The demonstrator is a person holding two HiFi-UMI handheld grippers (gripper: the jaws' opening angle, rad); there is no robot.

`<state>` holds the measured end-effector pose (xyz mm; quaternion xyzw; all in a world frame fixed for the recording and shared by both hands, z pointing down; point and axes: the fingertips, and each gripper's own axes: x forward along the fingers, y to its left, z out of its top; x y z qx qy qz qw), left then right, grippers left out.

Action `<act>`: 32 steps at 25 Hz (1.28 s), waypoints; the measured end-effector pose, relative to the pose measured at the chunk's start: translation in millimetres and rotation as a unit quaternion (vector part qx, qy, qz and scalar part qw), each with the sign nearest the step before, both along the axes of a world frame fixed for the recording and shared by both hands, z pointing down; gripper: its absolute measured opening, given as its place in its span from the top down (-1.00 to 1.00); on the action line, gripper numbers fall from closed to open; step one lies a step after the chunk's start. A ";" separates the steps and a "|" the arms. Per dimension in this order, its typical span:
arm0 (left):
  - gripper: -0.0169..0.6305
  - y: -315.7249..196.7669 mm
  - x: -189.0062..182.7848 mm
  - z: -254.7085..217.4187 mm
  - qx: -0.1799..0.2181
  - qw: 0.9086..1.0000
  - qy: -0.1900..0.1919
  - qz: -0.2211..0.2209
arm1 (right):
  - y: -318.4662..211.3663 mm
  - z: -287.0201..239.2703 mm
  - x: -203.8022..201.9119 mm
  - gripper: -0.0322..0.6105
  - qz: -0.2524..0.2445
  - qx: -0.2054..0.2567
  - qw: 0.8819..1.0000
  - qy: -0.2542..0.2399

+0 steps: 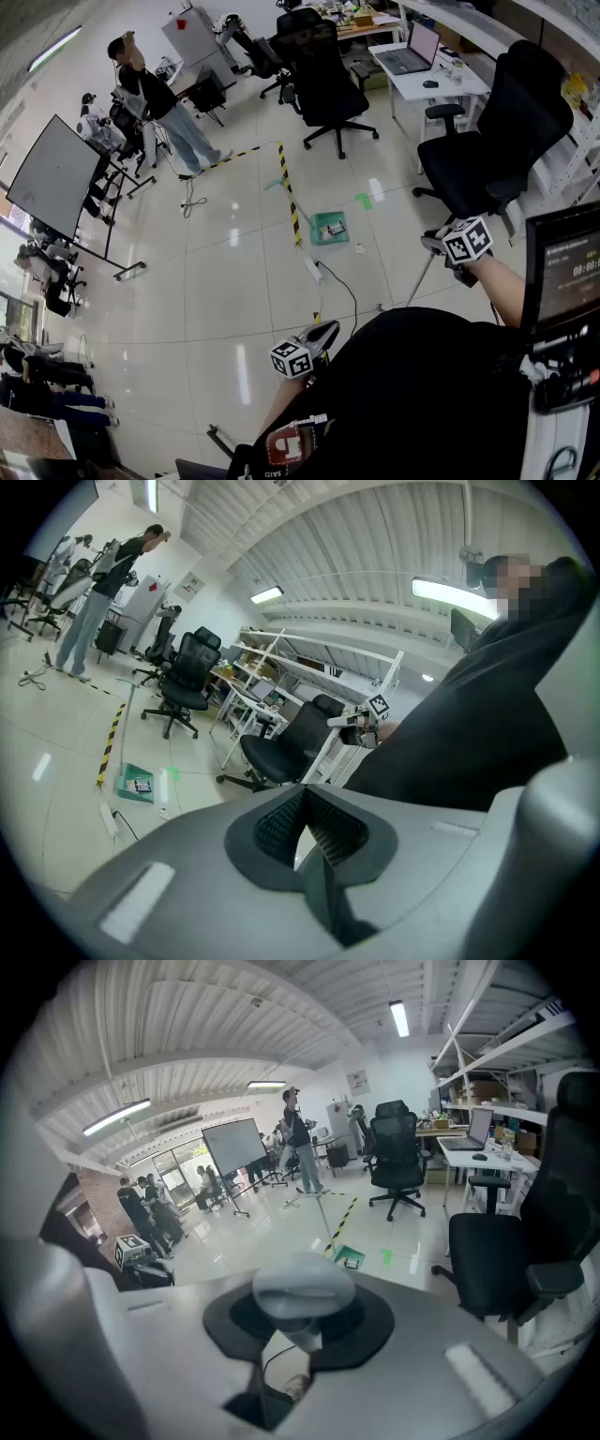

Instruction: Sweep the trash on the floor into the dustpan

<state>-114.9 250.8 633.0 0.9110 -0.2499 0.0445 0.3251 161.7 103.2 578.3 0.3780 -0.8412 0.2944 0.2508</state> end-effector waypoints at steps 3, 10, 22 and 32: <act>0.94 0.1 0.9 -6.2 0.001 1.000 0.003 0.001 | 1.9 -5.2 2.1 0.70 0.002 -0.001 1.000 0.002; 0.94 5.5 8.6 -5.9 0.006 1.000 0.005 0.004 | 8.1 -6.8 12.5 0.70 0.009 0.003 1.000 0.001; 0.94 -2.1 33.3 -8.1 0.005 1.000 0.001 -0.017 | 1.0 -2.5 34.3 0.70 -0.017 -0.002 1.000 0.000; 0.94 -70.9 103.8 -30.4 0.018 0.995 -0.007 -0.101 | -75.5 -7.5 64.8 0.71 -0.117 -0.013 0.993 -0.026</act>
